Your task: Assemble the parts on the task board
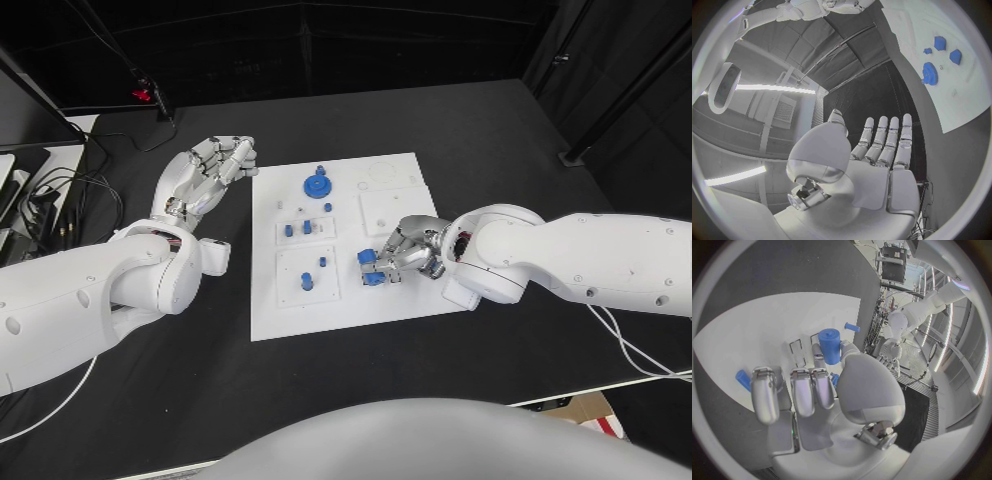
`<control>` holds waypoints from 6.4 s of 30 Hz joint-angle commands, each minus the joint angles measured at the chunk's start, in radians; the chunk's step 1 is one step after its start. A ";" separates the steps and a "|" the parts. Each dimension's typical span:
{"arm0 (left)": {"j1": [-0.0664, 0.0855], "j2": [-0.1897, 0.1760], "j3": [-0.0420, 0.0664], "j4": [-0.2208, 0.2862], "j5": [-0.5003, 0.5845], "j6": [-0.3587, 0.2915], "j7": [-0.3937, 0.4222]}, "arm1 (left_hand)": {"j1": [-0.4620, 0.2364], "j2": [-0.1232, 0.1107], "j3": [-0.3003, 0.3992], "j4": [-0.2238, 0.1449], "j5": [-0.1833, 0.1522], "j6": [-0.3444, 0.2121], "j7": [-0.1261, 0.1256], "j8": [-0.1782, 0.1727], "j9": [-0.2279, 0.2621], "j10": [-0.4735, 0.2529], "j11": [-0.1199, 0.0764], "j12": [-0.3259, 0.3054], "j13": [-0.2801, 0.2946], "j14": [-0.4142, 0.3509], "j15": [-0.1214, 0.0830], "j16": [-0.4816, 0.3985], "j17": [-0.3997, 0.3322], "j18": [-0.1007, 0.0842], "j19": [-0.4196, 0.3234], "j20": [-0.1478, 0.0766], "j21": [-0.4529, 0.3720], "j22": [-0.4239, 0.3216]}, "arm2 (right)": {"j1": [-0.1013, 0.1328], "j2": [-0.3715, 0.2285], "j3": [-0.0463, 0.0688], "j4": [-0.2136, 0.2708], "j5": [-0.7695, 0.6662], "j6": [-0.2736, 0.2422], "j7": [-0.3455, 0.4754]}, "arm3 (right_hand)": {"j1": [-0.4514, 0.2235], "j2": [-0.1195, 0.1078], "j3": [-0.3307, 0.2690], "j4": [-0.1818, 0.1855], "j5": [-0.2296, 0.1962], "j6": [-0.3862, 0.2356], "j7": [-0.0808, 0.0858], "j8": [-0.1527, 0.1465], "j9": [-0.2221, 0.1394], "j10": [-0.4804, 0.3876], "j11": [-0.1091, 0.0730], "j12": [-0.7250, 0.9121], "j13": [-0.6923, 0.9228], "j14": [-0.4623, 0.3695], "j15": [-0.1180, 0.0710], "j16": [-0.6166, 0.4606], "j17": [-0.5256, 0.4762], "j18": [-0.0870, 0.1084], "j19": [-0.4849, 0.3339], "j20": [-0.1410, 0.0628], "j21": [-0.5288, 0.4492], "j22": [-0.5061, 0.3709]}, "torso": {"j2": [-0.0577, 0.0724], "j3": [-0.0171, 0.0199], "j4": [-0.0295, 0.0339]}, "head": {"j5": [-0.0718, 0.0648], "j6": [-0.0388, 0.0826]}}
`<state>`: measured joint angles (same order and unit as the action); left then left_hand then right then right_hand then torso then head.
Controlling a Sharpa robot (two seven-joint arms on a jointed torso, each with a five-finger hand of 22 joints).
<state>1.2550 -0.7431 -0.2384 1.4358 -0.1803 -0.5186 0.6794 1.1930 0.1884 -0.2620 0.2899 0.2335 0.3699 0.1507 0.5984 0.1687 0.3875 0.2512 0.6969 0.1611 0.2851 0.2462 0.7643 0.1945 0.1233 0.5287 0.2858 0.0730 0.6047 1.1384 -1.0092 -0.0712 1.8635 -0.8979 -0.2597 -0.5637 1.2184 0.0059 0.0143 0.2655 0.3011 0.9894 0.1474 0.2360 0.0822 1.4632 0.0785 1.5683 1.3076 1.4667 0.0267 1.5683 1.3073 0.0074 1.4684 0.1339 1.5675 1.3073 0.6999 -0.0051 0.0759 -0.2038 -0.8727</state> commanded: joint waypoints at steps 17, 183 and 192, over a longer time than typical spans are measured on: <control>-0.001 -0.004 0.001 0.001 0.000 0.010 0.062 | 0.011 0.004 -0.007 0.001 0.008 -0.005 0.141 0.008 -0.002 -0.003 0.001 0.008 -0.002 -0.008 -0.002 0.009 -0.003 -0.016 0.001 0.003 -0.002 -0.001 | -0.001 -0.025 -0.001 0.021 0.034 -0.090 0.094 | 0.020 0.017 -0.008 -0.006 0.012 0.018 -0.004 -0.003 0.004 0.108 0.001 0.003 0.263 0.104 -0.005 0.002 0.263 -0.007 0.102 -0.002 0.003 0.263 | 0.001 -0.0004 -0.0001 | -0.002 0.000; -0.005 0.003 0.001 -0.005 0.000 0.021 0.039 | 0.022 0.015 -0.006 0.001 0.020 -0.010 0.141 0.013 -0.013 -0.007 0.001 0.017 -0.016 -0.006 -0.003 0.022 -0.017 -0.016 0.000 0.003 0.000 -0.005 | -0.001 0.009 -0.001 -0.030 -0.127 0.049 -0.049 | 0.242 0.192 -0.171 -0.043 -0.138 -0.012 -0.098 0.337 0.367 0.108 -0.086 0.003 0.263 0.104 -0.078 0.002 0.263 -0.007 0.102 -0.074 0.003 0.263 | 0.001 0.0000 0.0008 | -0.005 0.000; -0.005 0.003 0.001 -0.006 0.000 0.023 0.038 | 0.022 0.015 -0.006 0.001 0.020 -0.010 0.141 0.013 -0.013 -0.007 0.001 0.017 -0.016 -0.006 -0.003 0.022 -0.017 -0.016 0.000 0.003 0.000 -0.005 | -0.001 -0.020 -0.001 -0.002 -0.127 -0.017 -0.002 | 0.230 0.171 -0.179 -0.033 -0.123 -0.016 -0.095 0.334 0.370 0.108 -0.083 0.003 0.263 0.104 -0.079 0.002 0.263 -0.007 0.102 -0.074 0.003 0.263 | 0.001 0.0010 0.0000 | -0.001 0.000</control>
<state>1.2489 -0.7404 -0.2384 1.4291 -0.1801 -0.5064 0.6794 1.2062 0.2015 -0.2620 0.2899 0.2497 0.3663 0.1470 0.6063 0.1563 0.3875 0.2512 0.7077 0.1459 0.2852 0.2463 0.7800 0.1780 0.1233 0.5287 0.2858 0.0730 0.6010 1.1371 -1.0197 -0.0722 1.8504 -1.0184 -0.2217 -0.5994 1.4035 0.1378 -0.1643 0.2245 0.1729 0.9814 0.0541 0.5720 0.4515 1.4632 0.0036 1.5748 1.3179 1.4668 -0.0481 1.5683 1.3074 0.0074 1.4685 0.0660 1.5675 1.3073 0.7005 -0.0050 0.0765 -0.2074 -0.8728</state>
